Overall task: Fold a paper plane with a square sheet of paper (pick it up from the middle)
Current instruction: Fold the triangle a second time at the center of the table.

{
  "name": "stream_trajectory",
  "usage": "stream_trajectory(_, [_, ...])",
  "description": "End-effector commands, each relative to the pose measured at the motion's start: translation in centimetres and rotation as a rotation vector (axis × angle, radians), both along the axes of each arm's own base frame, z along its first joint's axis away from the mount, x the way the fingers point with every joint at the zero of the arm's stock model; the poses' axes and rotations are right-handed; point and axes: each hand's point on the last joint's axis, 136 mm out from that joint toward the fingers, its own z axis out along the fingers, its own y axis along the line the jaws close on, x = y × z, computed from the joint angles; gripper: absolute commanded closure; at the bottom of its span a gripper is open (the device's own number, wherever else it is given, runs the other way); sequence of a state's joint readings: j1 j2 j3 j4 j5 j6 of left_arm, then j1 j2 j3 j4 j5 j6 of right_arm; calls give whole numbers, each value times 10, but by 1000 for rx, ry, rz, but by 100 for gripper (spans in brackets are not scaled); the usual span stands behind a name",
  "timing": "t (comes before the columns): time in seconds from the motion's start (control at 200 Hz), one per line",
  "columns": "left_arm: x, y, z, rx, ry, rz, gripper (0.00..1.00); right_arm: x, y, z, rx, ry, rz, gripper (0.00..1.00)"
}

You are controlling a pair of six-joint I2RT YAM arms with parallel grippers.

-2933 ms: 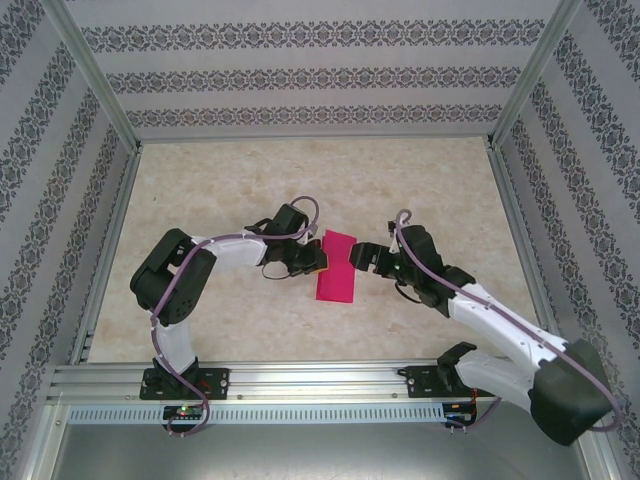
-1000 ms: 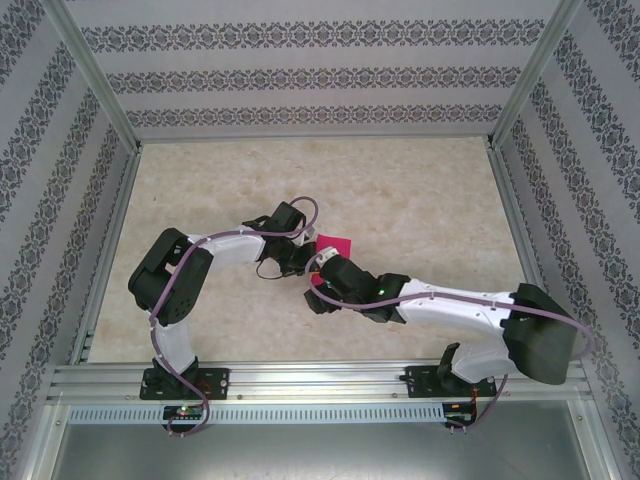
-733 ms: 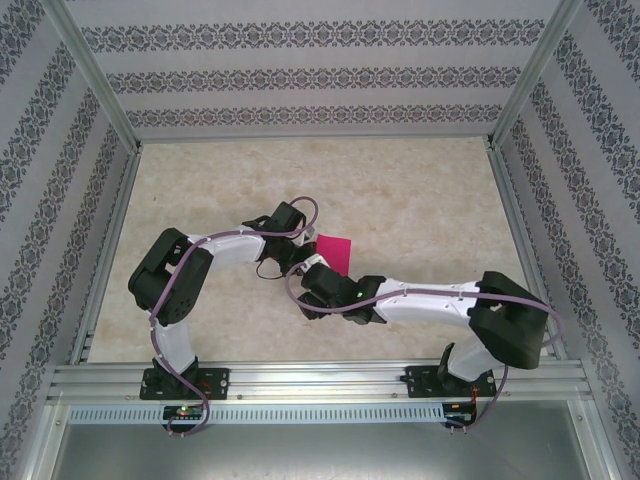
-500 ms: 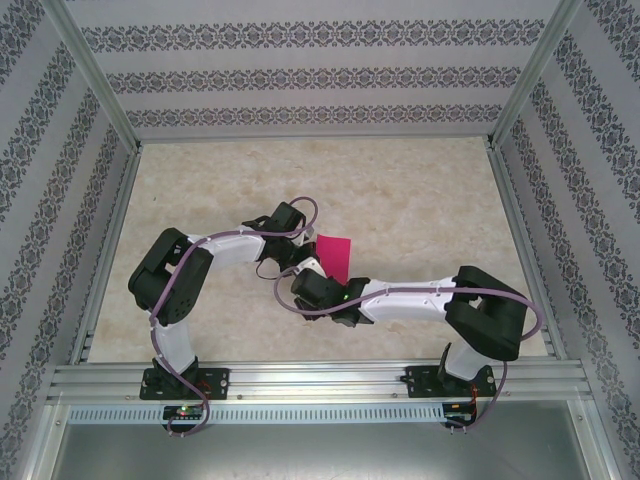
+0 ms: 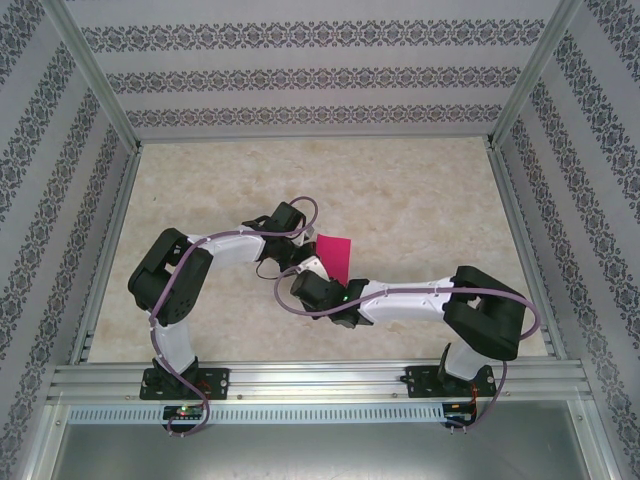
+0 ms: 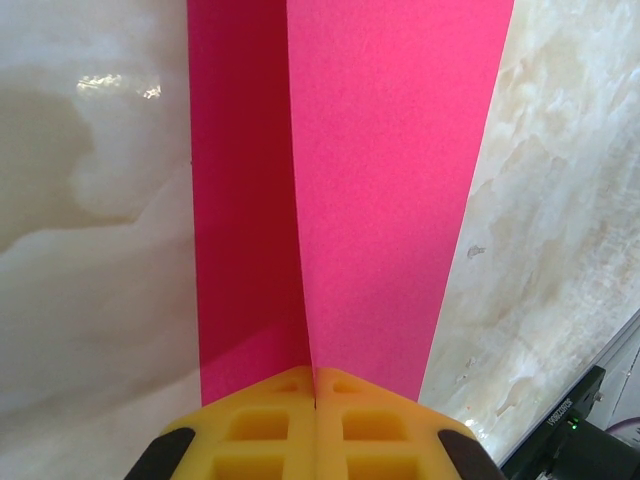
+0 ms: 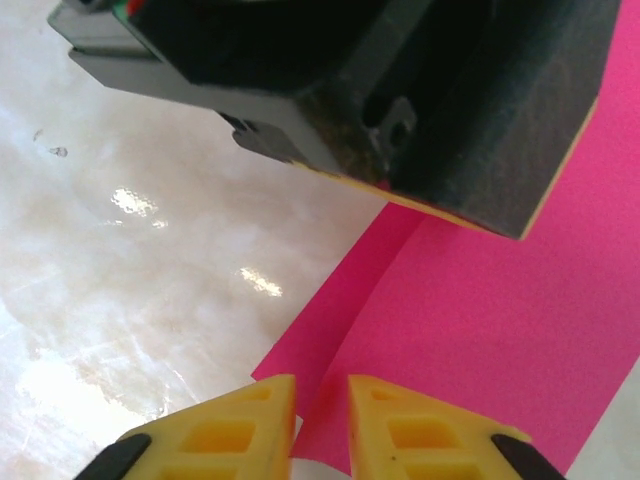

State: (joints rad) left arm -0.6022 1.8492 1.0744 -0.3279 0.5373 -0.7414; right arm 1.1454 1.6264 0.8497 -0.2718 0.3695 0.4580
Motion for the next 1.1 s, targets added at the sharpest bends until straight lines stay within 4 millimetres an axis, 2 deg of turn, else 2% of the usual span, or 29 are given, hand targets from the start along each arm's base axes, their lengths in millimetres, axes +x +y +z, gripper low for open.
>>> stream_trajectory(0.0, [11,0,18,-25,-34,19,98,1,-1,10,31,-34,-9,86])
stream_trajectory(0.17, [12,-1,20,-27,-38,22,96,1,3,12,55,-28,-2,100])
stream_trajectory(0.255, [12,0,20,-21,-41,23,96,0,5,13,77,-17,7,100])
stream_trajectory(0.335, [12,2,21,-11,-45,27,90,1,5,12,102,-2,6,100])
stream_trajectory(0.415, [13,4,23,-1,-57,31,88,0,5,14,157,23,13,100])
stream_trajectory(0.48, [15,9,26,25,-77,45,75,-1,6,15,195,42,21,100])
stream_trajectory(0.54, [17,16,28,55,-98,67,71,-2,6,16,237,62,27,100])
stream_trajectory(0.674, [22,41,33,166,-168,141,54,-3,10,17,366,155,55,100])
stream_trajectory(0.819, [20,58,39,213,-212,176,54,2,6,18,454,215,53,100])
stream_trajectory(1.099, [1,46,30,155,-184,131,72,14,-10,19,569,307,51,100])
